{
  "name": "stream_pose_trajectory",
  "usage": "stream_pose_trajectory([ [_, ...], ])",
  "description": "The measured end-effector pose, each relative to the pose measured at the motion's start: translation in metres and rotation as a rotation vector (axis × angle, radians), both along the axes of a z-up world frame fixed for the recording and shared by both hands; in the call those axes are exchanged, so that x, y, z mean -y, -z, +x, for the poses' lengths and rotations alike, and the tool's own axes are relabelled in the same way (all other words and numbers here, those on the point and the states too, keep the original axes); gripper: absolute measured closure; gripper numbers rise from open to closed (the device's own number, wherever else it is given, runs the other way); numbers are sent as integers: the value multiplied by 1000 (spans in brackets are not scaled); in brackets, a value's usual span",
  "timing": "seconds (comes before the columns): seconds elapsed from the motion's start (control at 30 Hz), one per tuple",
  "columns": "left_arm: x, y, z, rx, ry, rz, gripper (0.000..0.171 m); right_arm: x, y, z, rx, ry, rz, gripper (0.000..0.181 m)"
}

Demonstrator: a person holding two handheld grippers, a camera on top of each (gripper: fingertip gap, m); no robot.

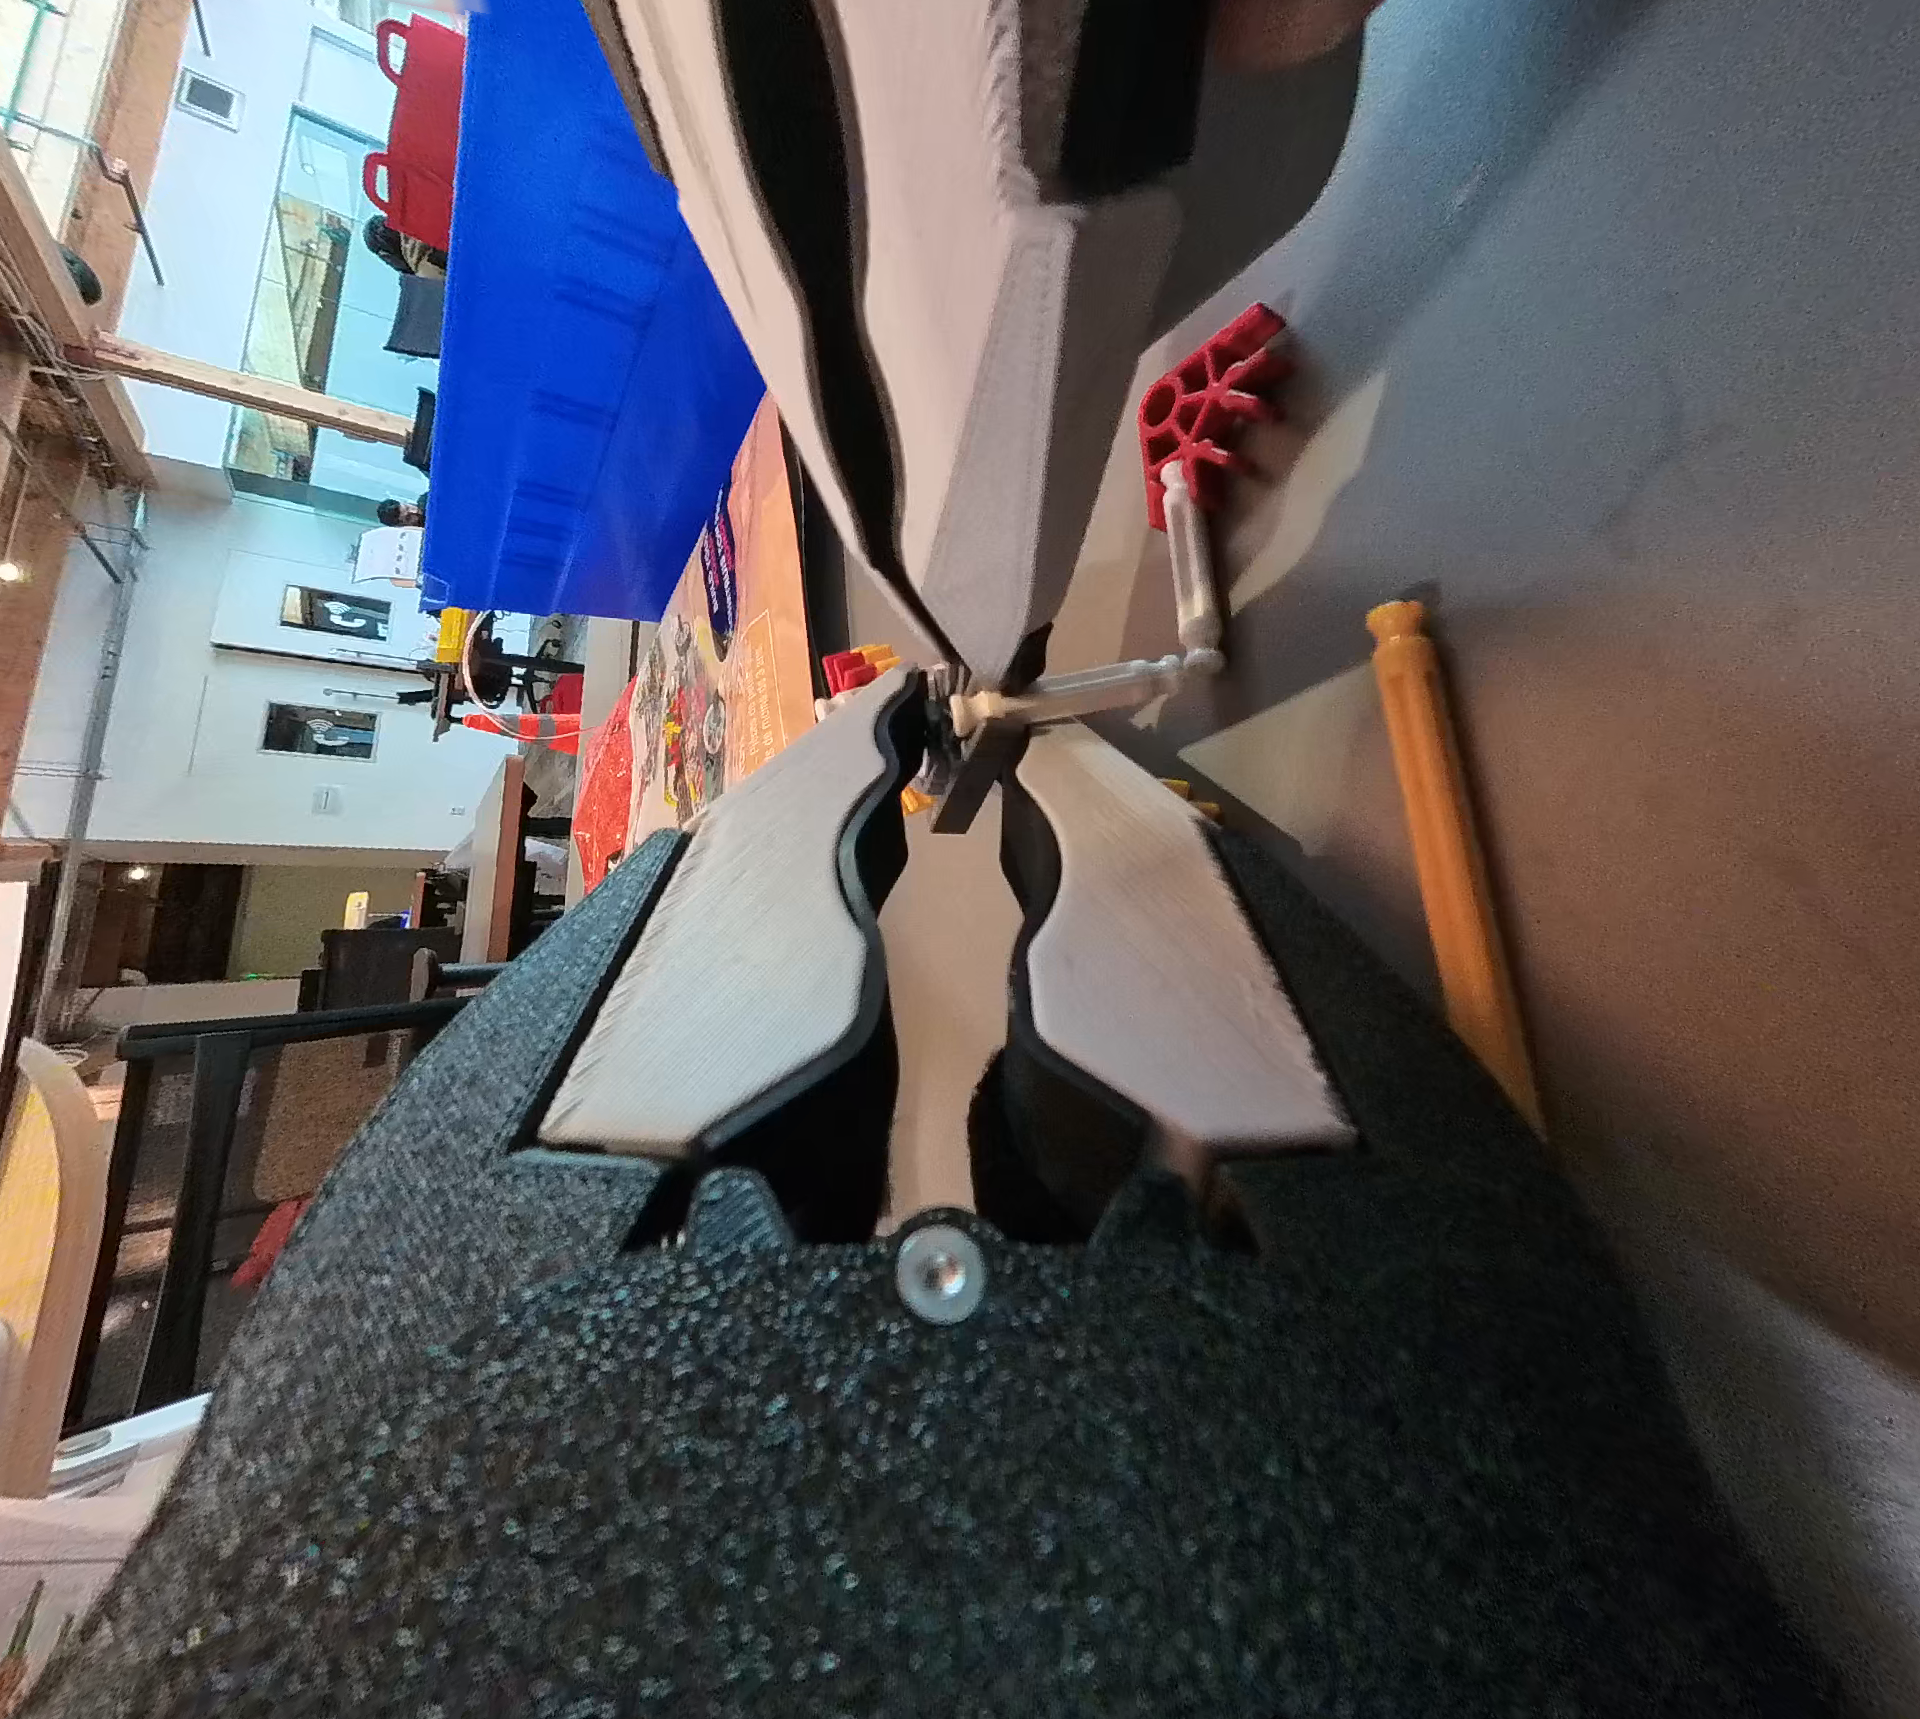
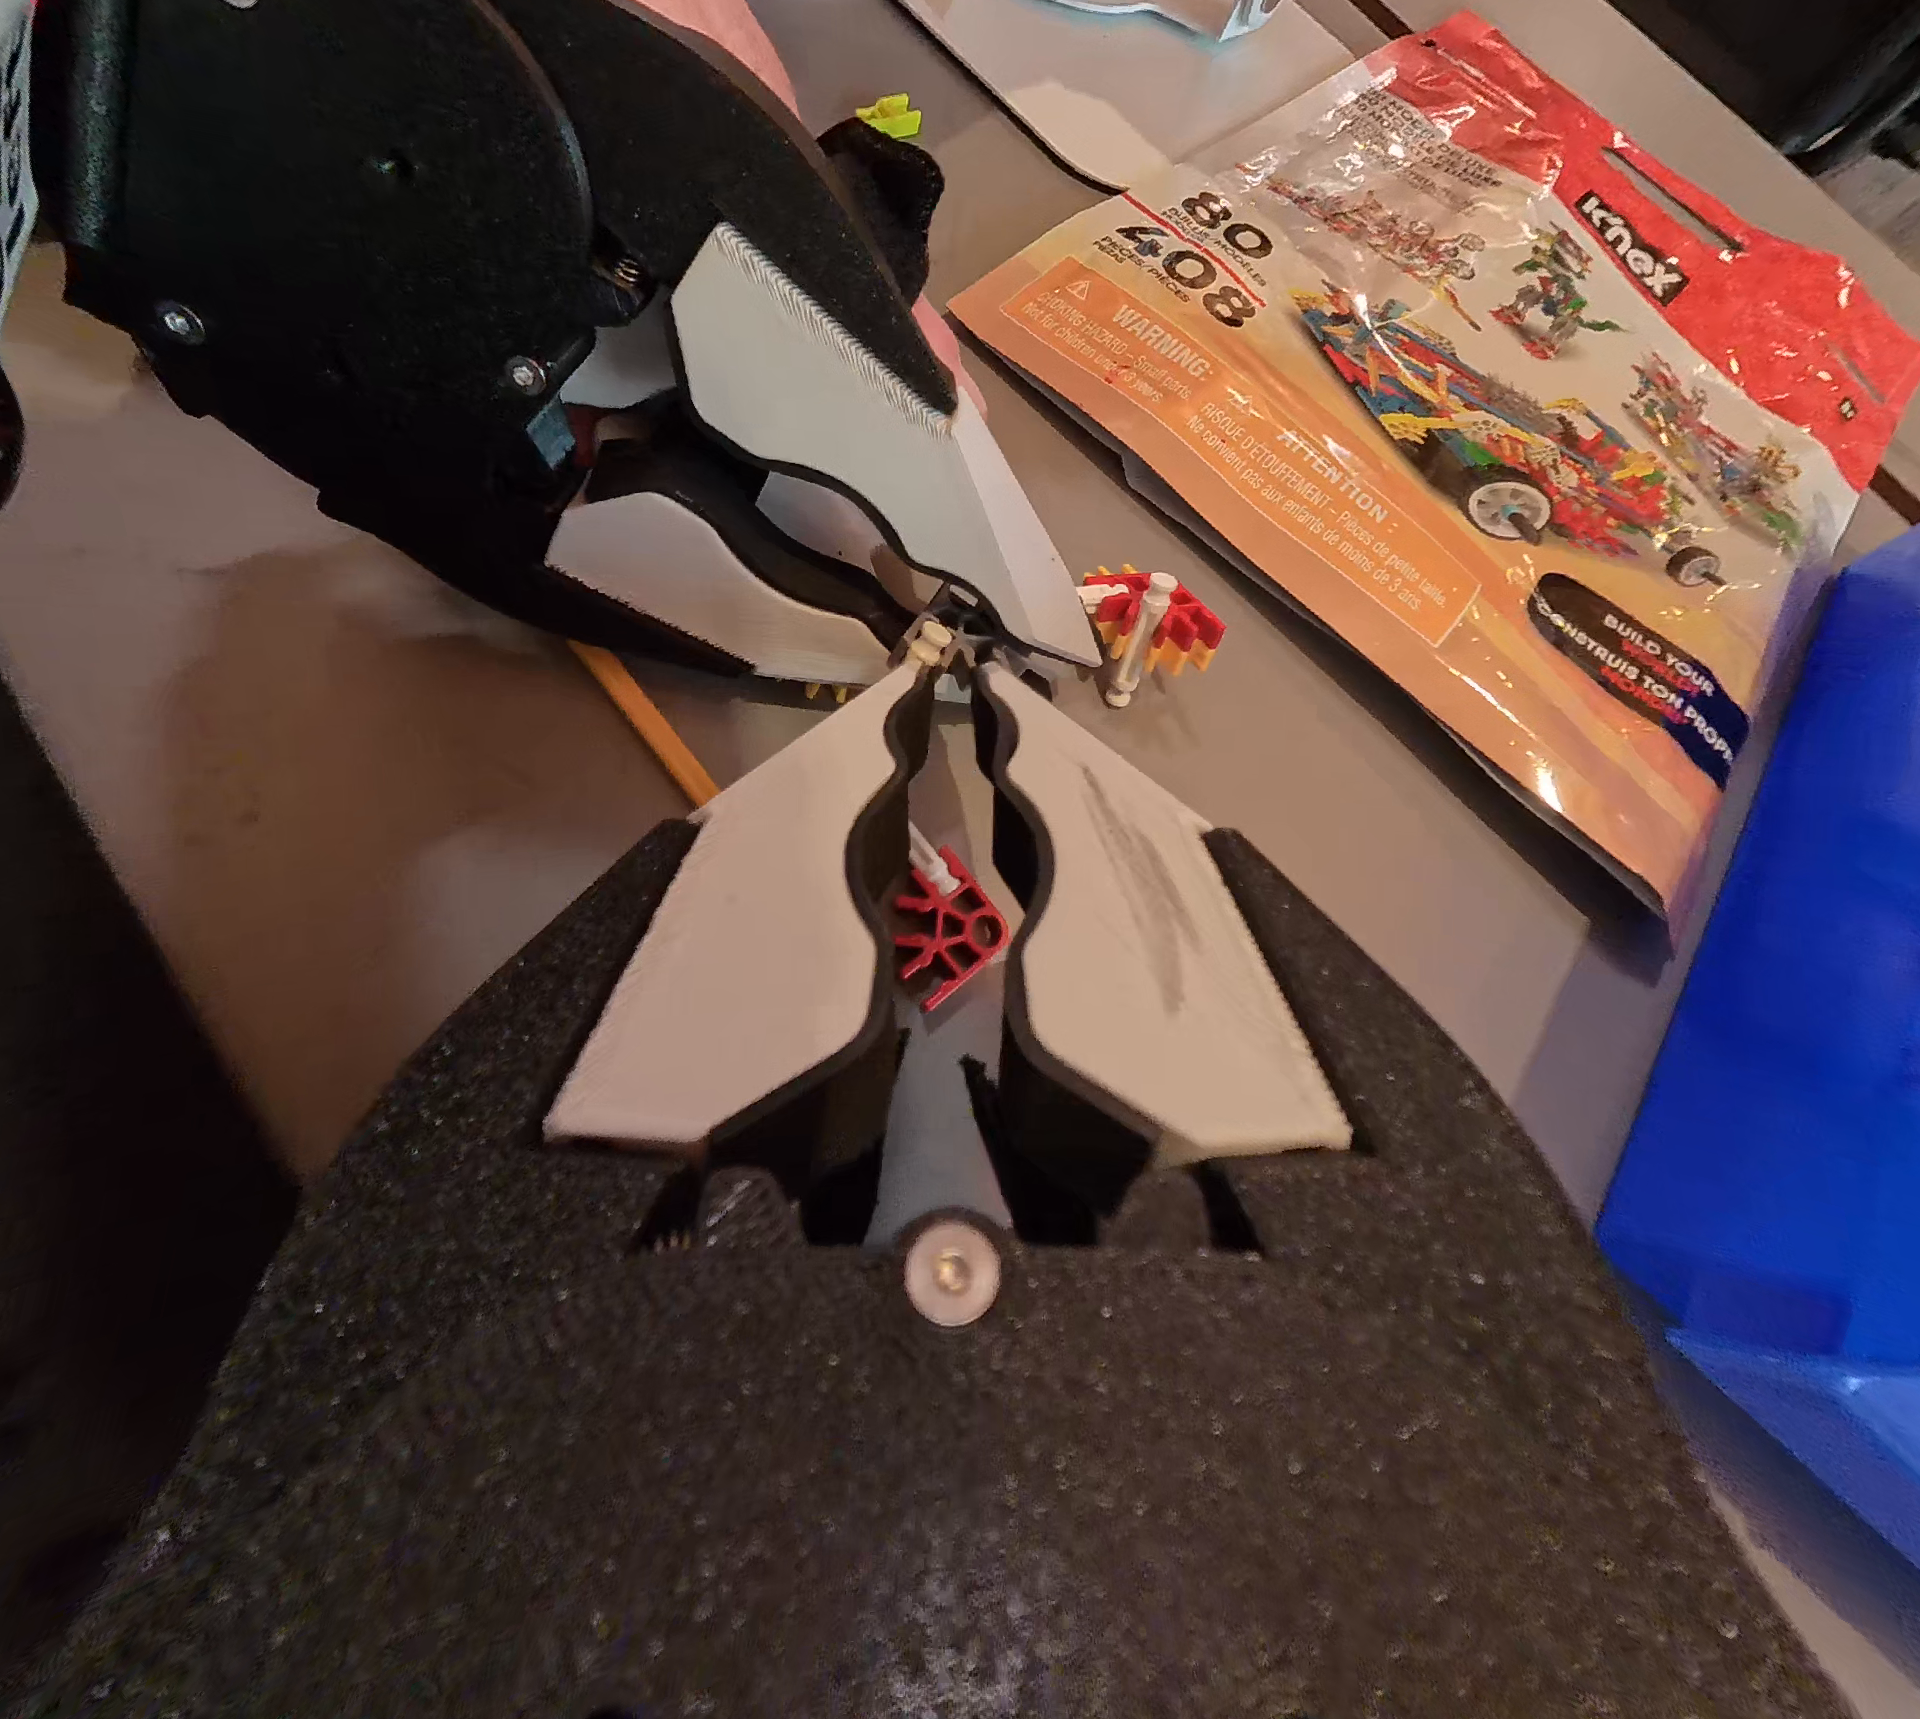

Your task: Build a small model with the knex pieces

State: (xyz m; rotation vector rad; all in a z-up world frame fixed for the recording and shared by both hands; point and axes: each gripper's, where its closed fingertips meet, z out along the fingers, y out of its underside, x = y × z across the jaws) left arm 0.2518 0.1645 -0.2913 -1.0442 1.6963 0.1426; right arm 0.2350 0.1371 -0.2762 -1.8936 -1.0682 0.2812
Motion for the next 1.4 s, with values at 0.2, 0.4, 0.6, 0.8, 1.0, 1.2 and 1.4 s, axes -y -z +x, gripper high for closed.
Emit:
stream_pose_trajectory([
  [0.2,1,-1,1,-1,12,13,163,2,-3,-1,-31,-33,1,162],
  [0.4,2,-1,1,5,16,1,163,2,1,-2,-13,-45,-10,167],
  [0.6,5,-1,2,10,29,-10,163,5,0,-1,-53,-80,-57,167],
  [0.8,9,0,3,17,46,-31,162,7,0,0,-63,-106,-74,168],
  [1.0,11,1,3,26,55,-64,162,8,1,0,-67,-121,-75,168],
  [1.2,11,2,3,25,56,-76,162,8,2,0,-42,-128,-54,169],
  [1.4,10,3,2,25,42,-97,163,7,2,-1,-19,-123,-26,170],
])
